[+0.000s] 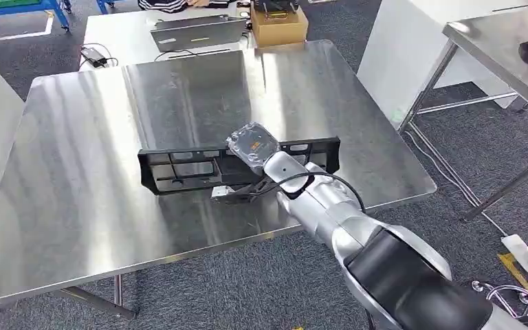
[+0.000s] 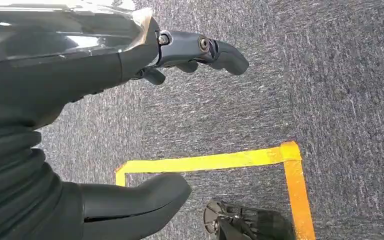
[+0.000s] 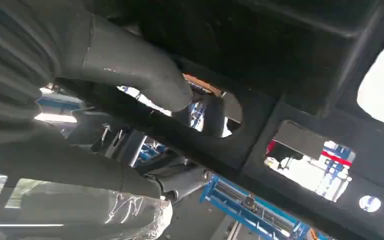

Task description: Take the parts from the cabinet and place them on the table.

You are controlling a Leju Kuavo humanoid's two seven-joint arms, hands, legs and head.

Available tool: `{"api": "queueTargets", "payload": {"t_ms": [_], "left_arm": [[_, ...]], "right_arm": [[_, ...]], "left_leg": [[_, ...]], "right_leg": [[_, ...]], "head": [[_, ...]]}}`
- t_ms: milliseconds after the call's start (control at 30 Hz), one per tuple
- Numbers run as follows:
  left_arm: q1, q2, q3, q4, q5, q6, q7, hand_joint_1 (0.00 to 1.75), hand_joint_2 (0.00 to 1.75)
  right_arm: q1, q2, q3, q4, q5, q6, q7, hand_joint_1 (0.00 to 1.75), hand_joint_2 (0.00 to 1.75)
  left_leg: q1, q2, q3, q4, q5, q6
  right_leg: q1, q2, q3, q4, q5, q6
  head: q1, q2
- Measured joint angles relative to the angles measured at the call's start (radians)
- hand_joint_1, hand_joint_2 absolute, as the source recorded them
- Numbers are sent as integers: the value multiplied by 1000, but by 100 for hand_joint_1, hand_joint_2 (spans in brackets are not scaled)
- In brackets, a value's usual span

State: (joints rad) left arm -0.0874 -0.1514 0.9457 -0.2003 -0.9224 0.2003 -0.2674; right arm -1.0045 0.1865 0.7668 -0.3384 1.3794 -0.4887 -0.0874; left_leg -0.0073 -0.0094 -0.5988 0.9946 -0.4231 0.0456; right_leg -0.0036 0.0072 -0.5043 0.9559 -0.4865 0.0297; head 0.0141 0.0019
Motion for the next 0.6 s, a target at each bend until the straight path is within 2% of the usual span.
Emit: {"api": "queueTargets", "payload": {"t_ms": [467, 500, 600], "left_arm": [[0, 0, 0, 0, -3, 10, -10, 0, 175], [0, 0, 0, 0, -3, 10, -10, 0, 0], [0, 0, 3, 0, 0, 11, -6, 0, 0]], "right_arm": [[16, -6, 0, 33, 22, 7, 30, 0, 0], [17, -7, 0, 34, 26, 6, 34, 0, 0], [18, -7, 0, 39, 40, 4, 42, 0, 0]], "left_leg": [[0, 1, 3, 0, -1, -1], [0, 1, 3, 0, -2, -1], [0, 1, 3, 0, -2, -1]], "right_leg": [[0, 0, 9, 0, 0, 0], [0, 0, 9, 0, 0, 0], [0, 0, 8, 0, 0, 0]], "head": [[0, 0], [0, 0], [0, 0]]}}
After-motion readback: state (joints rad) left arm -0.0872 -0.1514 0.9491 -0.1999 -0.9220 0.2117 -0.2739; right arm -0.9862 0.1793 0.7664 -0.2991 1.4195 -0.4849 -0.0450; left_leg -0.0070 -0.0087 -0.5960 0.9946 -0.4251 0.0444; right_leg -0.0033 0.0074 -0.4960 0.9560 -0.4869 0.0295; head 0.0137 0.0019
